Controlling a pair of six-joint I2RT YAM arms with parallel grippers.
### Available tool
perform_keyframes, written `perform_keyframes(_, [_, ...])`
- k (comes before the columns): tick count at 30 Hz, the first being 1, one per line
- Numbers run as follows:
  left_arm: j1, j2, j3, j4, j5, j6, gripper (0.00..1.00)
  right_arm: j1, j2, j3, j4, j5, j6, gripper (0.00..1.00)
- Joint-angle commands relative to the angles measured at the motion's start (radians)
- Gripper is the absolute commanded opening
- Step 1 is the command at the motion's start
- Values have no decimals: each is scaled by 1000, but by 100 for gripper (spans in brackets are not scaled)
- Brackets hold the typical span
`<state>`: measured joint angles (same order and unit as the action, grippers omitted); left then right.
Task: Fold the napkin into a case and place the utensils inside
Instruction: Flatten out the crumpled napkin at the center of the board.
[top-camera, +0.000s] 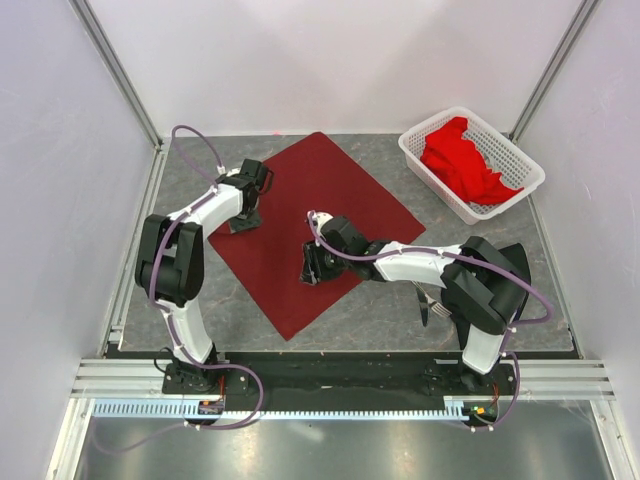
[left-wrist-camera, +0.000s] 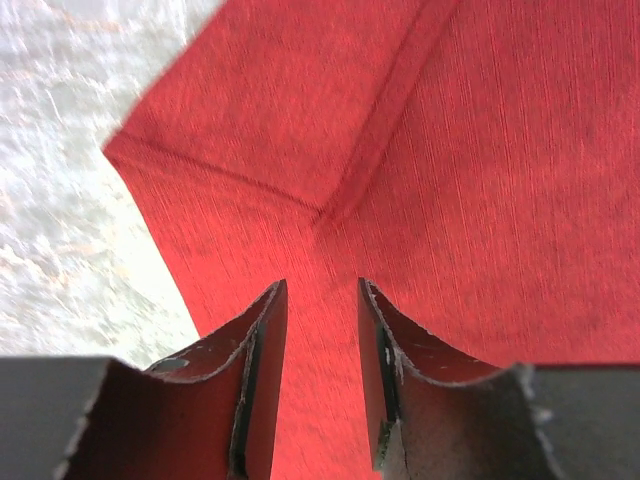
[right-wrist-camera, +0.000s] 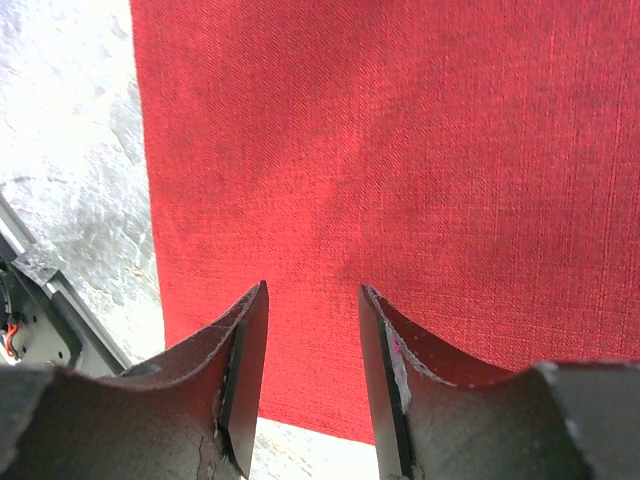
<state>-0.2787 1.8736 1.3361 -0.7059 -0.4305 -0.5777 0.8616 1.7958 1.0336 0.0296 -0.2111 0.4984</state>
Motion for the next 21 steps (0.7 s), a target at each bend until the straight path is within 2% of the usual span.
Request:
perform_keyframes(1, [9,33,66,22,-53,102,41,8,2,-13,49,-17,9,49])
perform_keyframes(11, [50,122,113,37,1,124,38,24,34,-3,64,-25,22,48])
perform_keyframes(16, [76,140,120,43,27,124,27,27,51,-1,67,-25,23,48])
perform_keyframes(21, [79,124,106,49,87,119,27,34,63,2,70,-28,22,47])
